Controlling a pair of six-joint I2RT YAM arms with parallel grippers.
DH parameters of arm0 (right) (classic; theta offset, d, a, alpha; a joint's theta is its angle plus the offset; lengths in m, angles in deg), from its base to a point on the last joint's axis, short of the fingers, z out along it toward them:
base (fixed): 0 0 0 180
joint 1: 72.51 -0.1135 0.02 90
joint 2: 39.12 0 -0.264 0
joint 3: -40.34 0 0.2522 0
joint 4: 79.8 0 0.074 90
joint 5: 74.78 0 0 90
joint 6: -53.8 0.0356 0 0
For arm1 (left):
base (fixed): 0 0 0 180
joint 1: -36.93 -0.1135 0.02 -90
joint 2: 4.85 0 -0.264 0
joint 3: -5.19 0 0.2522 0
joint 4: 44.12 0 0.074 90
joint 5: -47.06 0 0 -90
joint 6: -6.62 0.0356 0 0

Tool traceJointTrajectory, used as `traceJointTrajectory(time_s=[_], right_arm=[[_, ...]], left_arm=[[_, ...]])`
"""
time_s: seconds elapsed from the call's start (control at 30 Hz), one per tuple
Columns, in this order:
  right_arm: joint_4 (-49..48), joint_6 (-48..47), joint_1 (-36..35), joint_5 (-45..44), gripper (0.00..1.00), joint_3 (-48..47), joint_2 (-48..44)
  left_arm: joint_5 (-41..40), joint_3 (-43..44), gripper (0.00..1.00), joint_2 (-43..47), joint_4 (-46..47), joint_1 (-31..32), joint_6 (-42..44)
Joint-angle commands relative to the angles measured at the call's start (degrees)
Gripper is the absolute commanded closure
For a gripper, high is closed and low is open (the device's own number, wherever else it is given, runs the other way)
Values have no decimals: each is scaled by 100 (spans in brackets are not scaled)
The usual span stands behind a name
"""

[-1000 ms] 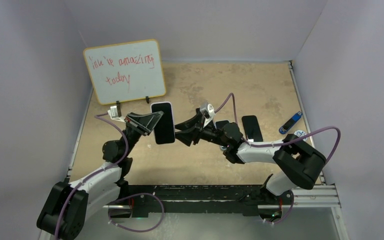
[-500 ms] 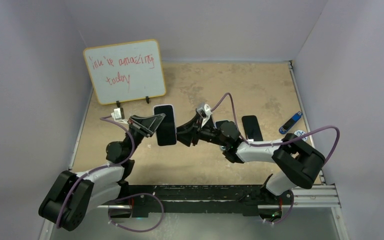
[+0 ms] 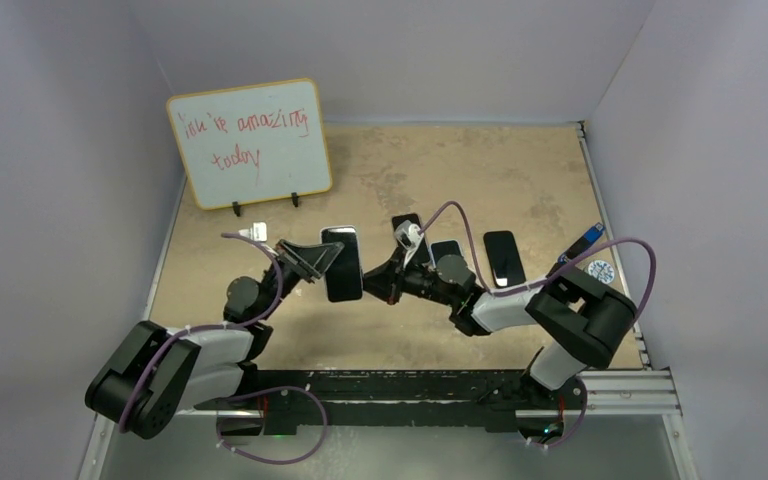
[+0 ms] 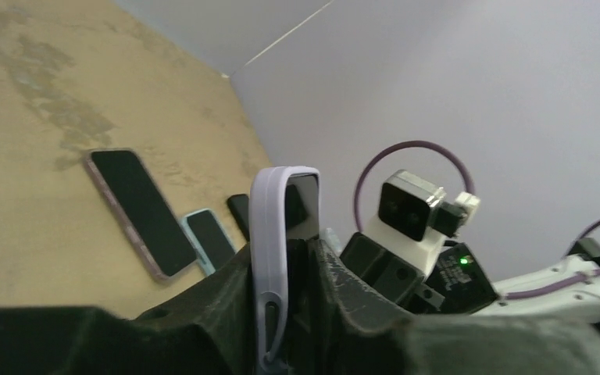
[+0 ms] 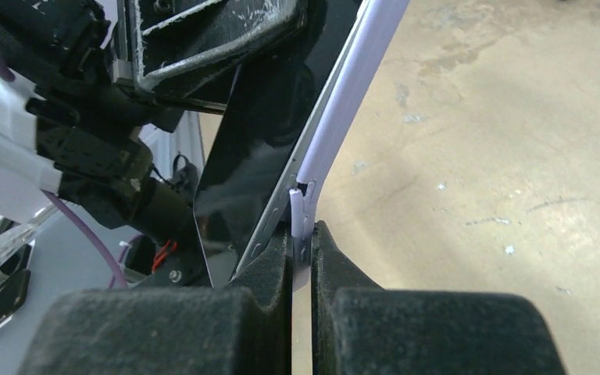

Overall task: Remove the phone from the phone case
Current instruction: Remove the phone case from the phone.

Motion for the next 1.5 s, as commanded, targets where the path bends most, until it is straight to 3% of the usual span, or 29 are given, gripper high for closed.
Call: traceJointTrajectory(time_s=[0.0, 0.2, 0.37, 0.67, 0.9, 1.13, 1.47], right_arm=[[-1251, -20, 101, -464, 100, 99, 17], [-1450, 144, 146, -459, 100, 180, 318], [-819, 211, 247, -733, 100, 95, 398], [443, 677, 433, -853, 100, -325, 695], [1548, 785, 464, -833, 100, -807, 697], [2569, 916, 473, -739, 100, -1234, 603], [3306, 1253, 519, -510, 100, -1593, 535]], left_arm=[[11, -11, 68, -11, -1102, 36, 1024], [-329, 203, 39, -46, -2052, 34, 1447], [-436, 561, 27, 35, -3163, 36, 1673], [-1259, 1658, 22, 830, -6360, 237, 2619], [-2763, 2751, 21, 979, -8507, 1306, 3509], [-4274, 3354, 21, 411, -9277, 2659, 3926], [-5655, 3848, 24, -555, -9595, 3798, 4153]])
